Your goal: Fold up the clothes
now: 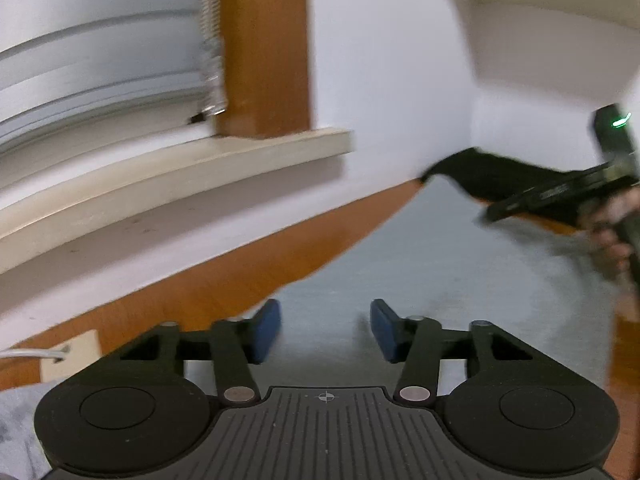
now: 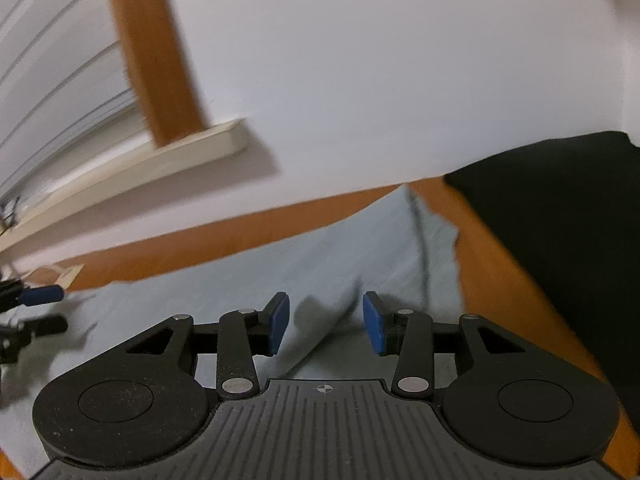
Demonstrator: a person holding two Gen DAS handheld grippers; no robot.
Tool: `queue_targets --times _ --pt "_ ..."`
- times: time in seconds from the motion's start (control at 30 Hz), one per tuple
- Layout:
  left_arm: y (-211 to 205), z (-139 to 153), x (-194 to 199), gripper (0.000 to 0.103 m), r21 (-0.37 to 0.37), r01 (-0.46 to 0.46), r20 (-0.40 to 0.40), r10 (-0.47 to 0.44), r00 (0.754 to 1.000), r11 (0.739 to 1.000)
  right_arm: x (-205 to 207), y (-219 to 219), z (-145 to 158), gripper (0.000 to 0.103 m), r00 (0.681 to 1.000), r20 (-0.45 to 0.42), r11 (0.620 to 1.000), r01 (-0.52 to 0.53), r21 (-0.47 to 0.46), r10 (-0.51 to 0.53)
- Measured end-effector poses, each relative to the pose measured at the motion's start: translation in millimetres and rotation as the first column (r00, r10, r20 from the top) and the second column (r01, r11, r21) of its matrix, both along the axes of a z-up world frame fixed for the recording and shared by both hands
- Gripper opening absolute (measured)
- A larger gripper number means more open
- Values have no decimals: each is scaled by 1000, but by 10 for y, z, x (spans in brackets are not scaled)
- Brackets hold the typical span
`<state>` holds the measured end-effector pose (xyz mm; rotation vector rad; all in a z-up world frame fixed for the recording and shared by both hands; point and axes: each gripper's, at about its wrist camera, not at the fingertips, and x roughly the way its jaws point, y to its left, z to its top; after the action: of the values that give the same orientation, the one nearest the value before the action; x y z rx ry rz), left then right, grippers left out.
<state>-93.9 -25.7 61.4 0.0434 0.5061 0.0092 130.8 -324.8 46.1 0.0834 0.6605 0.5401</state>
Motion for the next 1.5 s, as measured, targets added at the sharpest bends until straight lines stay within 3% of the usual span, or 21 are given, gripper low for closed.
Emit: queue_targets --times 0.1,0.2,0.27,0.5,0.63,0.7,0.73,0.77,0.83,0.97,1.07,1.2,1.37,1.5 --pt "-196 31 -79 47 -7 66 4 -66 998 998 -81 -36 -33 43 1000 -5 1000 12 14 -12" --pt "-447 53 -49 47 2 121 2 -121 993 993 -76 -103 -55 43 995 14 995 99 10 -99" --pt "-630 61 8 57 21 147 3 -147 989 989 -59 -220 -78 43 989 7 989 145 42 -145" --pt "-1227 -11 270 69 90 216 -16 -215 976 972 -17 -417 -192 43 984 -48 978 176 113 -171" --pt "-1441 -149 433 69 149 242 -56 -236 970 959 27 -488 -167 43 982 -66 967 187 174 -178" --pt "-1432 -212 495 59 161 239 -69 -231 971 958 46 -492 -135 43 982 -68 963 189 194 -179" --pt "-1388 -217 509 46 145 245 -65 -238 969 958 51 -487 -114 43 982 -66 963 186 197 -176" --pt "-1341 -218 520 26 125 251 -59 -246 968 960 61 -479 -95 43 983 -66 962 182 203 -172" --pt "-1187 -161 497 10 33 255 -23 -255 967 966 83 -465 -65 43 984 -76 959 172 223 -159" --pt "-788 52 408 8 -134 206 93 -195 976 969 120 -430 -24 47 985 -100 953 159 256 -138" --pt "-623 153 372 8 -195 201 123 -180 976 960 153 -408 -27 50 982 -137 945 162 285 -127" --pt "-566 195 355 8 -185 183 129 -160 979 966 197 -369 -47 51 977 -183 933 165 319 -110" --pt "-534 194 298 8 -250 204 120 -179 976 946 248 -279 -98 59 969 -225 934 169 315 -100" --pt "-572 202 273 8 -258 221 118 -197 973 940 331 -224 -160 59 962 -256 928 182 326 -99"
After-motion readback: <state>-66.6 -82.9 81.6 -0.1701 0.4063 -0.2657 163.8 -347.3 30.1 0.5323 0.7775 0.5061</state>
